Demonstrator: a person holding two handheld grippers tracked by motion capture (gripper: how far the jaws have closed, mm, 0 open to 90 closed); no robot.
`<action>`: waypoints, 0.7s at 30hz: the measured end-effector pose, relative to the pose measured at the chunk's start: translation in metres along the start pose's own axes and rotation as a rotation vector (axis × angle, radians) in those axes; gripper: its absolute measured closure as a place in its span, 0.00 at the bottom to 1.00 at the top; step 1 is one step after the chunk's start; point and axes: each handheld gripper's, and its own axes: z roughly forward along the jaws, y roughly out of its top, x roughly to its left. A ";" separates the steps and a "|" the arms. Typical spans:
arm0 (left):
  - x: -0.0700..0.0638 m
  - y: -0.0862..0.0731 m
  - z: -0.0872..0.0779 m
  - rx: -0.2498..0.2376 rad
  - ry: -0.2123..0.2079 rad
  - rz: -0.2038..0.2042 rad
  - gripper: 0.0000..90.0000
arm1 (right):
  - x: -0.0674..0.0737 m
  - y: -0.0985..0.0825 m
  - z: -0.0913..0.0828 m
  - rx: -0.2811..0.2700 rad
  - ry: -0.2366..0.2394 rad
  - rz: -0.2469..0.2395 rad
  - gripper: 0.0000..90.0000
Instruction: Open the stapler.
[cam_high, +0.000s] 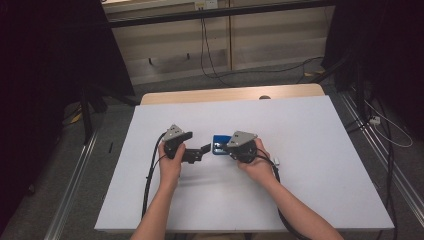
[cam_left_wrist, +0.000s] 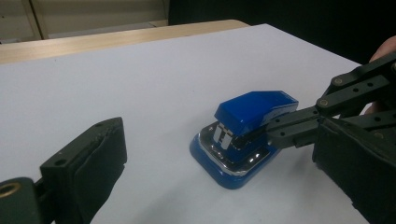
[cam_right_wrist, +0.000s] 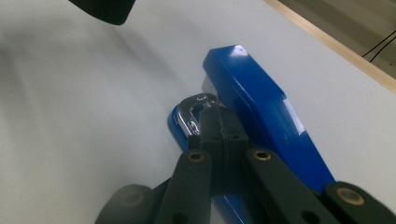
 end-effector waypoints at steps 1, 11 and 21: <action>0.000 -0.001 0.001 0.001 0.000 -0.001 0.03 | 0.001 0.000 0.002 0.006 -0.003 -0.009 1.00; 0.007 0.001 0.016 0.076 0.008 0.022 0.05 | 0.003 -0.001 0.009 0.021 -0.029 -0.094 1.00; 0.012 0.007 0.020 0.085 0.030 0.032 0.15 | 0.003 -0.002 0.009 0.013 -0.030 -0.075 1.00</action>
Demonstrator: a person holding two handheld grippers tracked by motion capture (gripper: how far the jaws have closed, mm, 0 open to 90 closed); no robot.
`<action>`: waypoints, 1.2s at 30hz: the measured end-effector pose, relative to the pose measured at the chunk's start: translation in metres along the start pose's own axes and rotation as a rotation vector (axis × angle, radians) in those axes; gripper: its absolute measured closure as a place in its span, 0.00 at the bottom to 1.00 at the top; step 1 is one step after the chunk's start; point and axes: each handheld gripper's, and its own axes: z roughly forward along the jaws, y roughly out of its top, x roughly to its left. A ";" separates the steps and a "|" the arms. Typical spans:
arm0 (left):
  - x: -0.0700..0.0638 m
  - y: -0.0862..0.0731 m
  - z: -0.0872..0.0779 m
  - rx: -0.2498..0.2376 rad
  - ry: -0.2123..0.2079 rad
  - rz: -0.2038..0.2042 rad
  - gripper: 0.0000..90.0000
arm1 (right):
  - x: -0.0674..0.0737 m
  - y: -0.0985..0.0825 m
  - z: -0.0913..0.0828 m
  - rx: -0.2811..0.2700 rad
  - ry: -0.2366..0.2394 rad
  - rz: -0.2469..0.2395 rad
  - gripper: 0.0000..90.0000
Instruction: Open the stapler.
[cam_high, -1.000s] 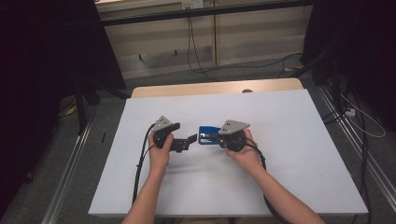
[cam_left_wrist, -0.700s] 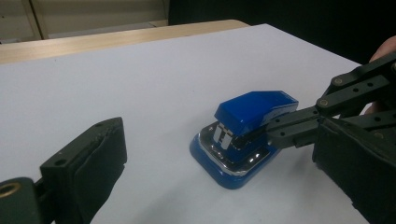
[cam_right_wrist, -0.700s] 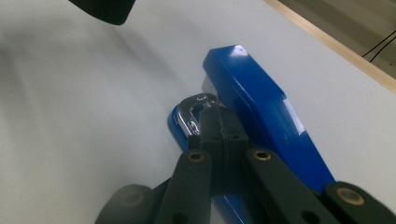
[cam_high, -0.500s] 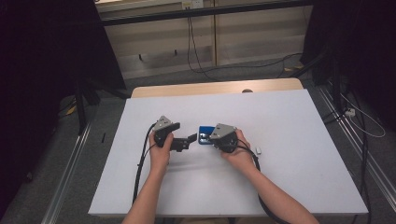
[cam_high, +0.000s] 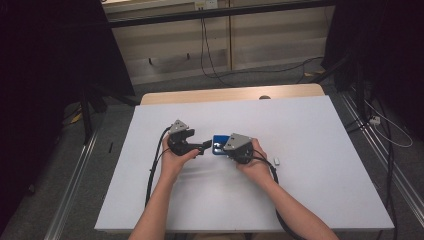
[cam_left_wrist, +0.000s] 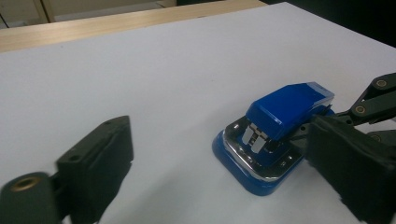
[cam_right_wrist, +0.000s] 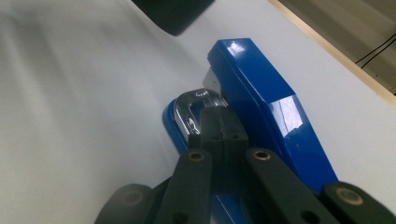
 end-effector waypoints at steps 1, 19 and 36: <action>0.000 0.000 0.001 0.011 -0.006 0.009 0.20 | 0.000 0.000 0.000 -0.001 0.002 0.010 1.00; -0.004 -0.008 0.011 0.112 -0.099 0.120 0.83 | -0.001 0.000 0.000 0.002 0.011 0.035 1.00; -0.005 -0.003 0.017 0.107 -0.131 0.120 1.00 | -0.002 -0.001 0.000 -0.005 0.023 0.063 1.00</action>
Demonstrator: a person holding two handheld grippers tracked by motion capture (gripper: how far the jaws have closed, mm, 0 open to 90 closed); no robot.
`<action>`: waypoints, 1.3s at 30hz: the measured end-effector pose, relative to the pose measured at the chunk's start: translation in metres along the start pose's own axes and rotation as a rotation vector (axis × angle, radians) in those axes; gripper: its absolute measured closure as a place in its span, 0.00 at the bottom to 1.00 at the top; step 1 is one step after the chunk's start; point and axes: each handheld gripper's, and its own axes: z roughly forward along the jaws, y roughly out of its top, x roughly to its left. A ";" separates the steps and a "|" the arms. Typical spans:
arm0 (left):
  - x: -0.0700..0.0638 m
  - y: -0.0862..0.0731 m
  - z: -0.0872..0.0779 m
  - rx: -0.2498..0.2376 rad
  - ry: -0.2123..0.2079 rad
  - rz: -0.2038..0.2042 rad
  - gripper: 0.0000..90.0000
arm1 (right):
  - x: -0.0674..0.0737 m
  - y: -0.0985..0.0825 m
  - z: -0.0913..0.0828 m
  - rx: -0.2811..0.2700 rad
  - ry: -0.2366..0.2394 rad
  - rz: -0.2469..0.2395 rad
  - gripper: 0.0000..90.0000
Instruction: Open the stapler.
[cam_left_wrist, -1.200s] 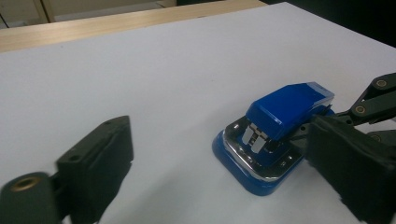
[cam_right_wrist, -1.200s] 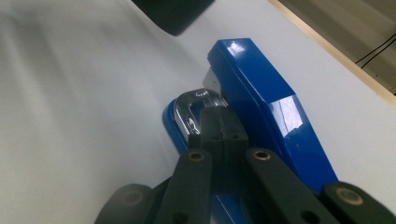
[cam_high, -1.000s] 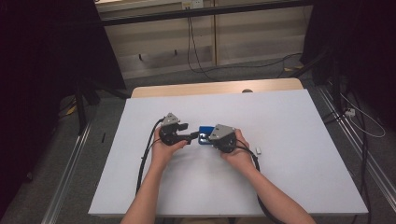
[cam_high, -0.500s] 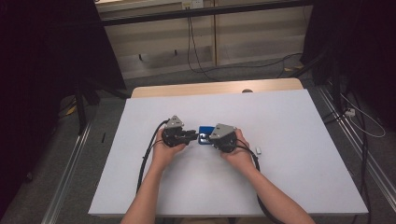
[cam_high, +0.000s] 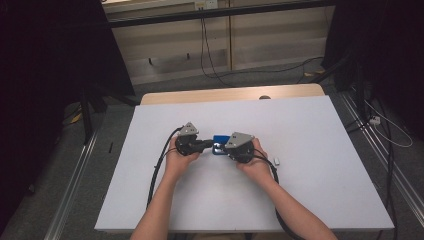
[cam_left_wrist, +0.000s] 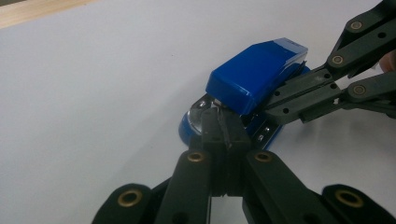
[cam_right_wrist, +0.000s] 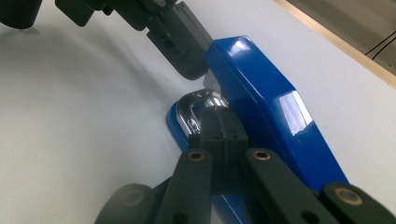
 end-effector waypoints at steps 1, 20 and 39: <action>0.000 0.000 0.000 0.000 0.000 0.000 1.00 | 0.000 0.000 0.000 0.003 0.002 -0.002 1.00; -0.002 0.010 -0.005 -0.083 -0.026 -0.051 1.00 | -0.003 -0.001 0.000 -0.012 0.021 0.067 1.00; -0.003 0.016 -0.009 -0.116 -0.046 -0.051 1.00 | -0.004 0.004 -0.001 -0.082 -0.023 0.136 1.00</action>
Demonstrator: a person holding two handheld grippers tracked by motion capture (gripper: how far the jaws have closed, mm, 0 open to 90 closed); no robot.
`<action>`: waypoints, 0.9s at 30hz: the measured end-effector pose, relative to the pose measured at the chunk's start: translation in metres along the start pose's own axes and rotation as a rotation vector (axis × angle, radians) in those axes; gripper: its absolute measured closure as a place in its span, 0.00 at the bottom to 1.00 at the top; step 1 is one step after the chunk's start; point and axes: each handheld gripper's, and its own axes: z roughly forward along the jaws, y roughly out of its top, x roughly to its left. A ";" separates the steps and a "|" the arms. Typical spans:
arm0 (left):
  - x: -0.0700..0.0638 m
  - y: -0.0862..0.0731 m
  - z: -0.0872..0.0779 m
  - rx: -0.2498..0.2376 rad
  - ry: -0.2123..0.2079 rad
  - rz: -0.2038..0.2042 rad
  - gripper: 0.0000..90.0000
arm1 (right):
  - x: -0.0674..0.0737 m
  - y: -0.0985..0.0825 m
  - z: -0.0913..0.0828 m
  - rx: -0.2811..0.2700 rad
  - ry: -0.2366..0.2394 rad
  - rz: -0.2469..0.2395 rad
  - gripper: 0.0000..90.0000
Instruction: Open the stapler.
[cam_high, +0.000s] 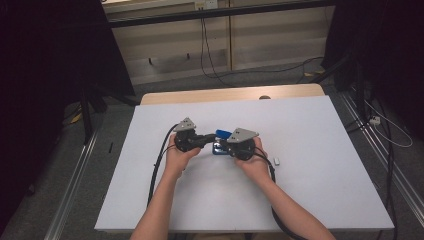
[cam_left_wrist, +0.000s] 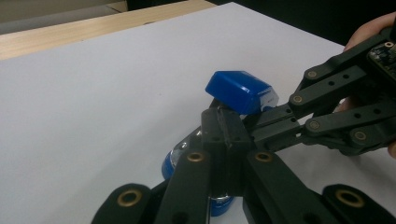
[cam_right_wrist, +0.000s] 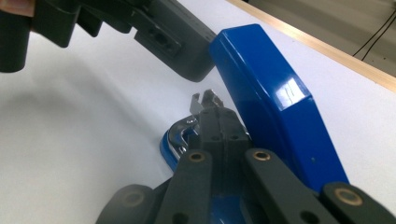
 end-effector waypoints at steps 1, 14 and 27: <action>-0.001 0.001 0.000 -0.003 -0.003 -0.002 1.00 | 0.000 0.000 0.001 -0.001 0.001 0.006 1.00; 0.001 -0.005 0.006 0.022 0.010 0.009 1.00 | 0.005 0.002 -0.001 -0.026 -0.044 -0.008 1.00; -0.001 -0.009 0.017 0.042 0.042 0.031 1.00 | 0.005 0.004 -0.004 -0.031 -0.073 -0.027 1.00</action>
